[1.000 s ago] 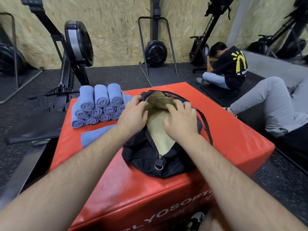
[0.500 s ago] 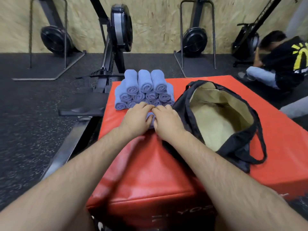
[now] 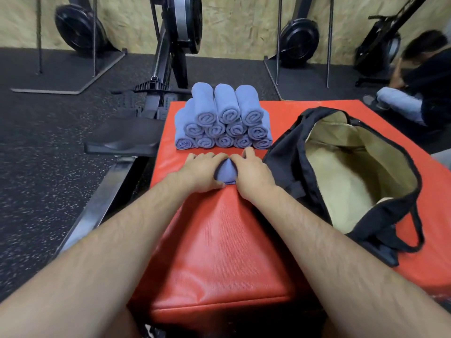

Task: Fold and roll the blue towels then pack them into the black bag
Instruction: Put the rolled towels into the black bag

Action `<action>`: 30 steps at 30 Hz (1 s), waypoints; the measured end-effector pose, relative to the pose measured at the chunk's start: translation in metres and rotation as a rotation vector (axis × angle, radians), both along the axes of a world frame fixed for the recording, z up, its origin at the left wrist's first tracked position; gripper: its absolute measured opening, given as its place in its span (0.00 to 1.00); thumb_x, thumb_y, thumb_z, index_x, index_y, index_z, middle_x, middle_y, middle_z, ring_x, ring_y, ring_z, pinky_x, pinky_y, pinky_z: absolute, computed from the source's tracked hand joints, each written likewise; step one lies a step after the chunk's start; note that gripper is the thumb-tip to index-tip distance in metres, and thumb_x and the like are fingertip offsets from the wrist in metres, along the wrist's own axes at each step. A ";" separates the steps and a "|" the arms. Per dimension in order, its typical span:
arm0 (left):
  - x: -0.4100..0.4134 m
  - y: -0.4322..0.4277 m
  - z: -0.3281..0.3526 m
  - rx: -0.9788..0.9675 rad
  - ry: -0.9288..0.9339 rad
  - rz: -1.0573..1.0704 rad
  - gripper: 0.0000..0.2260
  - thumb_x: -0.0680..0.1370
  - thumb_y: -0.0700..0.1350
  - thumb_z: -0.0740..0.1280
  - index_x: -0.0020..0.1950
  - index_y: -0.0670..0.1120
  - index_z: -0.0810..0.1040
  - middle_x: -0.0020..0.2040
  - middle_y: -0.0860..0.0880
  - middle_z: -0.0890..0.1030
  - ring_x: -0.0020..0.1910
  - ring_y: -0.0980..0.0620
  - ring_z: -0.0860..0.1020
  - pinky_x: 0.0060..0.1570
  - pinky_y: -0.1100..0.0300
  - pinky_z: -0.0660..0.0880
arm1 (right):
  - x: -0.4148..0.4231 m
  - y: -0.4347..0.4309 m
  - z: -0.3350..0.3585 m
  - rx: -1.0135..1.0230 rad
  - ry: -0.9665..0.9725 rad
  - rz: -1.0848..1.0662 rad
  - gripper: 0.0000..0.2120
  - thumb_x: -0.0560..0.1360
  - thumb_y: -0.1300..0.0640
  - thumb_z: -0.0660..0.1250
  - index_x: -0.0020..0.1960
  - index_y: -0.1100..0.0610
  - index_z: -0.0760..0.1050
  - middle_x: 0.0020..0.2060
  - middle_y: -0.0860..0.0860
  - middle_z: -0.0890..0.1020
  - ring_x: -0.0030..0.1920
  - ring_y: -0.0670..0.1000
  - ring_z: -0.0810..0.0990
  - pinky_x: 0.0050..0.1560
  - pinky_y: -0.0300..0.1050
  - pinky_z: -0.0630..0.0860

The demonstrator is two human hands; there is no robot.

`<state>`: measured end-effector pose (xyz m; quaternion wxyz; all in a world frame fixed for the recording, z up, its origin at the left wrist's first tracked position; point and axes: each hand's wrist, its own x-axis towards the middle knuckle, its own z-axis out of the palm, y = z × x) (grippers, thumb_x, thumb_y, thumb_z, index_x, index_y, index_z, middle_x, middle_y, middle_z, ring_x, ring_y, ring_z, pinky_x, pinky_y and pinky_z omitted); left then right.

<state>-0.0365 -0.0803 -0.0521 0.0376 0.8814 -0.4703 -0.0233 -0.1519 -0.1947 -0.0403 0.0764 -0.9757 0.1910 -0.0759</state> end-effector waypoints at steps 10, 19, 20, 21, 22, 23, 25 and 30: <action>-0.042 0.004 0.041 -0.537 0.091 0.061 0.32 0.68 0.56 0.70 0.69 0.46 0.67 0.57 0.44 0.72 0.55 0.41 0.75 0.52 0.45 0.75 | -0.020 0.015 0.036 0.647 -0.507 -0.200 0.21 0.78 0.47 0.65 0.65 0.59 0.69 0.59 0.57 0.78 0.61 0.56 0.77 0.59 0.48 0.72; -0.106 0.005 0.086 -0.685 0.258 -0.331 0.26 0.68 0.41 0.66 0.68 0.47 0.73 0.55 0.51 0.70 0.54 0.55 0.72 0.54 0.55 0.74 | -0.097 -0.018 0.084 0.688 -0.434 -0.092 0.28 0.63 0.56 0.71 0.61 0.49 0.68 0.55 0.49 0.78 0.51 0.51 0.79 0.47 0.50 0.77; -0.109 0.002 0.093 -0.685 0.086 -0.344 0.26 0.67 0.40 0.66 0.66 0.47 0.74 0.54 0.51 0.70 0.53 0.53 0.71 0.54 0.52 0.73 | -0.109 -0.022 0.091 0.599 -0.390 -0.069 0.26 0.64 0.57 0.71 0.60 0.47 0.68 0.54 0.47 0.78 0.49 0.51 0.80 0.46 0.49 0.77; -0.112 -0.003 0.100 -0.659 -0.084 -0.352 0.27 0.67 0.41 0.67 0.66 0.49 0.74 0.56 0.50 0.70 0.55 0.50 0.70 0.55 0.50 0.71 | -0.121 -0.025 0.099 0.479 -0.334 -0.051 0.26 0.65 0.56 0.70 0.61 0.45 0.68 0.55 0.45 0.78 0.50 0.51 0.80 0.46 0.49 0.76; -0.112 -0.006 0.105 -0.613 -0.210 -0.359 0.28 0.67 0.44 0.69 0.68 0.50 0.73 0.58 0.50 0.70 0.58 0.48 0.69 0.57 0.50 0.69 | -0.130 -0.027 0.105 0.346 -0.278 -0.033 0.26 0.66 0.55 0.70 0.62 0.45 0.68 0.57 0.45 0.78 0.52 0.52 0.79 0.47 0.49 0.75; -0.115 -0.012 0.112 -0.548 -0.287 -0.386 0.30 0.67 0.47 0.71 0.69 0.51 0.72 0.62 0.50 0.70 0.62 0.47 0.69 0.59 0.50 0.67 | -0.141 -0.030 0.111 0.225 -0.241 -0.017 0.27 0.66 0.55 0.70 0.64 0.45 0.68 0.58 0.45 0.78 0.54 0.53 0.79 0.47 0.48 0.72; -0.121 -0.028 0.127 -0.392 -0.315 -0.458 0.28 0.67 0.52 0.71 0.66 0.51 0.71 0.62 0.52 0.73 0.64 0.48 0.70 0.60 0.51 0.66 | -0.159 -0.038 0.120 0.077 -0.213 0.013 0.26 0.67 0.55 0.70 0.64 0.47 0.68 0.58 0.46 0.78 0.55 0.55 0.78 0.44 0.47 0.65; -0.139 -0.072 0.138 -0.227 -0.251 -0.495 0.17 0.70 0.53 0.68 0.55 0.48 0.74 0.46 0.52 0.72 0.43 0.48 0.74 0.40 0.55 0.64 | -0.188 -0.068 0.119 -0.074 -0.204 -0.030 0.23 0.66 0.50 0.69 0.59 0.50 0.70 0.52 0.48 0.78 0.51 0.56 0.77 0.45 0.49 0.69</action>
